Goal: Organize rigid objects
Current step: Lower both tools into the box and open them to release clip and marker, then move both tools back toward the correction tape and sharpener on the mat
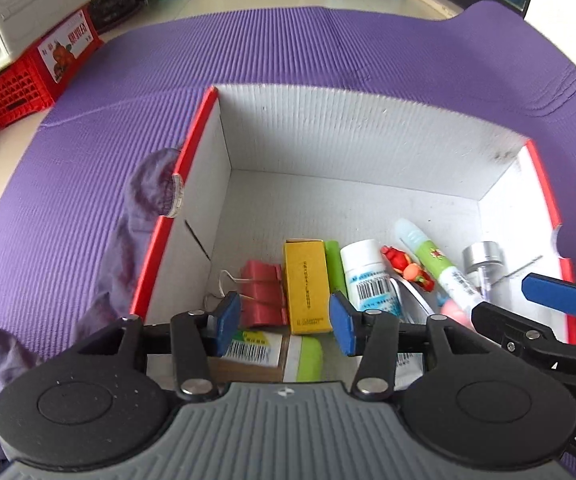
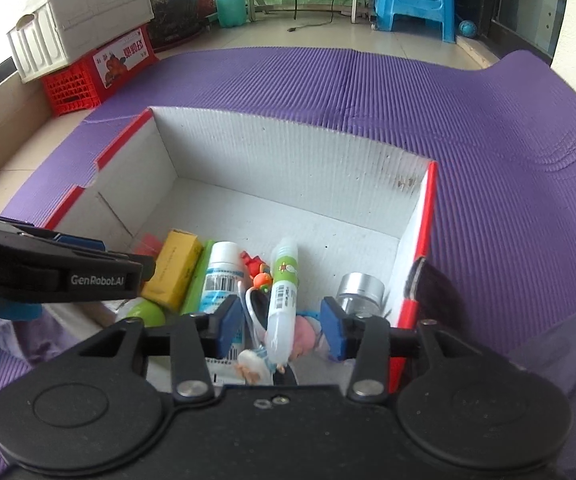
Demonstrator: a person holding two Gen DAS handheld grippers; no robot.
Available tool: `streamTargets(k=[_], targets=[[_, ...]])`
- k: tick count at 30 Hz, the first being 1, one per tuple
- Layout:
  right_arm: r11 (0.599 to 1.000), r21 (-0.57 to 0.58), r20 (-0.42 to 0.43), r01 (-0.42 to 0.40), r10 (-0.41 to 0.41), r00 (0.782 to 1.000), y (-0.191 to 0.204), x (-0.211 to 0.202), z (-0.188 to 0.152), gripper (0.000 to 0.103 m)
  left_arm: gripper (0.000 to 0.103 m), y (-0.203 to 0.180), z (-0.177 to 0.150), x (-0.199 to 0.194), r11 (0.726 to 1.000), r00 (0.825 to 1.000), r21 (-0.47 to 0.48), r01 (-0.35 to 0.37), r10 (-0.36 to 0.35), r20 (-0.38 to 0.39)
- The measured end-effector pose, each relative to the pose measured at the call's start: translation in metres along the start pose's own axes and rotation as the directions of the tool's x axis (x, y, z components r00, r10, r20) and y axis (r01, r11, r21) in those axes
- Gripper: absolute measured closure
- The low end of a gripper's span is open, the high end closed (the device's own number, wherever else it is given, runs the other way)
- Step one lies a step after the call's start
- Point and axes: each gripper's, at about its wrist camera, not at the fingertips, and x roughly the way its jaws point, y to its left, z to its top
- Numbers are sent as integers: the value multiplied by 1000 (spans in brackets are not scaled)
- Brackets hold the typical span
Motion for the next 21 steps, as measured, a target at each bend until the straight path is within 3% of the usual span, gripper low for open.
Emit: streamTargets(k=[10, 14, 21], targets=[[1000, -9, 54, -13, 13, 998, 9, -58, -9, 48, 54, 0, -12, -69, 1000, 997, 5, 9, -9, 74], [999, -21, 77, -26, 27, 997, 15, -83, -15, 46, 54, 0, -25, -102, 1000, 991, -1, -25, 25, 128], [998, -52, 123, -48, 54, 991, 24, -126, -26, 39, 54, 8, -45, -146, 999, 984, -26, -23, 27, 174]])
